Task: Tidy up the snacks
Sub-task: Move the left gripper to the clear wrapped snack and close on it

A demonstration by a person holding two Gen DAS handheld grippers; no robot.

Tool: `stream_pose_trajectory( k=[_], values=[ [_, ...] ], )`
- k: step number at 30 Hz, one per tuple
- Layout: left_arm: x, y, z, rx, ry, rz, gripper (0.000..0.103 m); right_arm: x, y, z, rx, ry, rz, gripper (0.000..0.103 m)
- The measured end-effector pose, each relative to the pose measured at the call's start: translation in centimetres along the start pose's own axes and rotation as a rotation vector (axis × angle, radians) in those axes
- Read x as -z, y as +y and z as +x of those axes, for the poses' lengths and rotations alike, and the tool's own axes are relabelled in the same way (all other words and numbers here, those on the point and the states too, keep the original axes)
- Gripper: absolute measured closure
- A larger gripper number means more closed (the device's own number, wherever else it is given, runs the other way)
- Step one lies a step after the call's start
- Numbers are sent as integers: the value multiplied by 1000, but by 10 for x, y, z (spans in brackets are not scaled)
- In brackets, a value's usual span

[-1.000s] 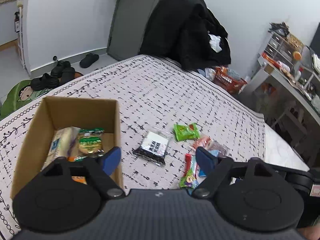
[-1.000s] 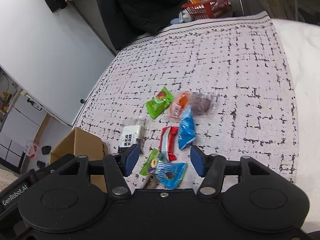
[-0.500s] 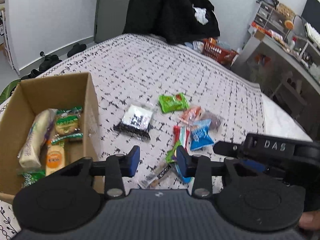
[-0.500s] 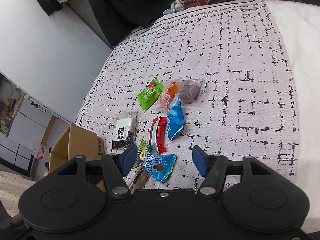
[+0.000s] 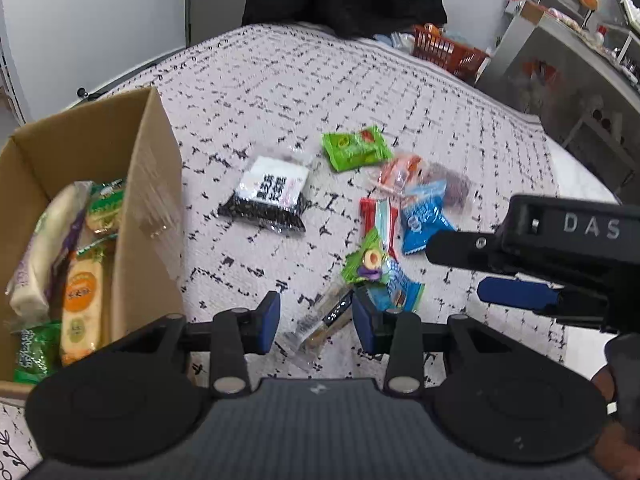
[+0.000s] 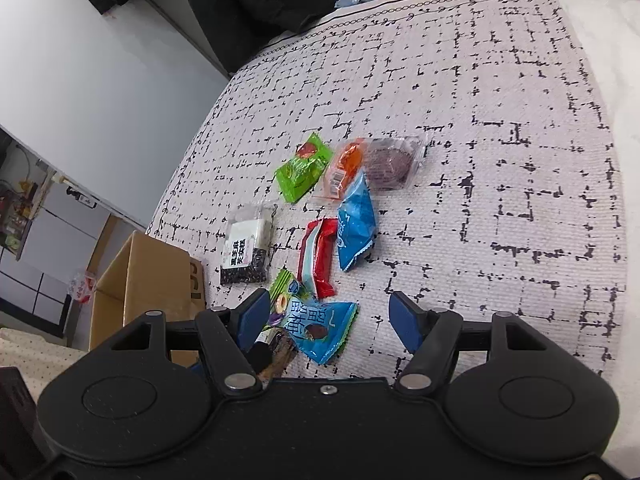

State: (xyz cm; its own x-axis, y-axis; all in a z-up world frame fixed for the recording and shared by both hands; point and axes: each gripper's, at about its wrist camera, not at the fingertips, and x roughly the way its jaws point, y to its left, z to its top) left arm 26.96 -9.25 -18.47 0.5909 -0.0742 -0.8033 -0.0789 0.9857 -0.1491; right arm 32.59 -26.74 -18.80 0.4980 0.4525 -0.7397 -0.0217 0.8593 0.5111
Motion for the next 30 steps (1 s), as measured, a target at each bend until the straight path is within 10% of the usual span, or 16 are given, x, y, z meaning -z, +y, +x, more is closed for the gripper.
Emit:
stream_pose_trajectory(
  k=[12, 15, 30],
  values=[
    [8, -3, 25, -21, 45, 24, 64, -2, 2, 15, -14, 23, -28, 38],
    [9, 0, 24, -12, 49, 0, 85, -1, 5, 18, -18, 28, -54, 38],
    [5, 3, 11, 67, 26, -60, 85, 5, 24, 44, 23, 90, -141, 37]
  ],
)
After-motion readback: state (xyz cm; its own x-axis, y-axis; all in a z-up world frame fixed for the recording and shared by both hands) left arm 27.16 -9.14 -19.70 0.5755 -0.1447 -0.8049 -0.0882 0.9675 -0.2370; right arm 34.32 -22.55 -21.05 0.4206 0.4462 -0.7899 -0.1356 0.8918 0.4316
